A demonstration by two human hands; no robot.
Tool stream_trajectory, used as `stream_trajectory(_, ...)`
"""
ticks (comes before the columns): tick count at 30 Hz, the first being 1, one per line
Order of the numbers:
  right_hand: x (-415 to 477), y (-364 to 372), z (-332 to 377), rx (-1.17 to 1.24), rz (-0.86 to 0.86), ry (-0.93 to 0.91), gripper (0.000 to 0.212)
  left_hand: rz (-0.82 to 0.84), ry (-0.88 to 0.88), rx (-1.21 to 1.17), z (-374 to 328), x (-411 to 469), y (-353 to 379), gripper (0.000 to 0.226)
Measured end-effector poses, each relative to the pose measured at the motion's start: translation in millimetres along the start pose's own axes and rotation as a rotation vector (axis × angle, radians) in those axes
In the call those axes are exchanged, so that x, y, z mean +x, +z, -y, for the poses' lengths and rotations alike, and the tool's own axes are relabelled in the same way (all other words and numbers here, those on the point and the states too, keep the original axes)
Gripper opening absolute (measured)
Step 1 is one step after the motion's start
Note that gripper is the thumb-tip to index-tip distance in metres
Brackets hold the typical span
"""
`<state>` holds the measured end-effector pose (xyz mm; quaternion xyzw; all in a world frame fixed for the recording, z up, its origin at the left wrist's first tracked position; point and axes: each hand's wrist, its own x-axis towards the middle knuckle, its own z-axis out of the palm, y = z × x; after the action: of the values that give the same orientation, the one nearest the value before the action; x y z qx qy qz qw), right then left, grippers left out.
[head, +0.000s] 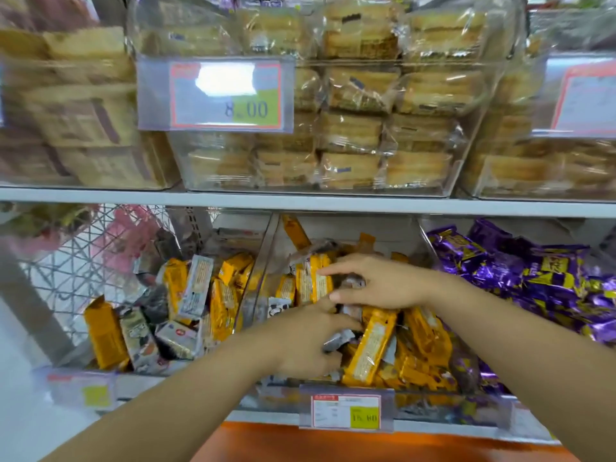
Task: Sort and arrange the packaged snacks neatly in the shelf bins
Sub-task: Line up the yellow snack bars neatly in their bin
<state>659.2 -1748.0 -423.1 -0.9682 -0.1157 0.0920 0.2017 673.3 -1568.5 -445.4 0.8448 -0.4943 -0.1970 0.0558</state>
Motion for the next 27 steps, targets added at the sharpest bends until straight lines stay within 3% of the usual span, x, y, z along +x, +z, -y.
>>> stream_trajectory(2, 0.4, -0.9, -4.2, -0.077, 0.044, 0.031, 0.065, 0.001, 0.014, 0.077, -0.6, -8.6, -2.1, 0.054)
stream_trajectory(5, -3.5, -1.7, -11.2, -0.305, 0.134, 0.120, 0.091, -0.059, 0.030, 0.385, -0.1, -16.4, -10.2, 0.049)
stream_trajectory(7, -4.6, -2.7, -12.6, -0.386, 0.142, 0.172, 0.100, -0.110, -0.033, 0.519, 9.0, -19.4, -20.4, 0.051)
stream_trajectory(10, -5.2, -1.4, -9.6, -0.390, 0.128, 0.192, 0.106, -0.120, -0.223, 0.534, 27.6, -24.2, -34.5, 0.059)
stream_trajectory(13, -1.7, 9.4, -9.0, -0.467, 0.088, 0.171, 0.118, -0.156, -0.283, 0.492, 33.2, -25.0, -34.6, 0.062)
stream_trajectory(17, 4.2, 12.3, -15.1, -0.458, -0.097, 0.116, 0.090, -0.252, -0.279, 0.477, 30.1, -17.5, -32.8, 0.059)
stream_trajectory(20, 6.7, 4.6, -19.6, -0.372, -0.396, 0.135, 0.051, -0.275, -0.269, 0.481, 32.2, -6.4, -40.8, 0.061)
stream_trajectory(22, 7.7, -3.8, -26.1, -0.302, -0.524, 0.159, 0.038, -0.229, -0.241, 0.451, 31.9, 6.7, -44.7, 0.066)
stream_trajectory(27, -6.9, -12.4, -37.0, -0.266, -0.395, 0.202, 0.036, -0.123, -0.172, 0.424, 25.7, 41.2, -44.2, 0.064)
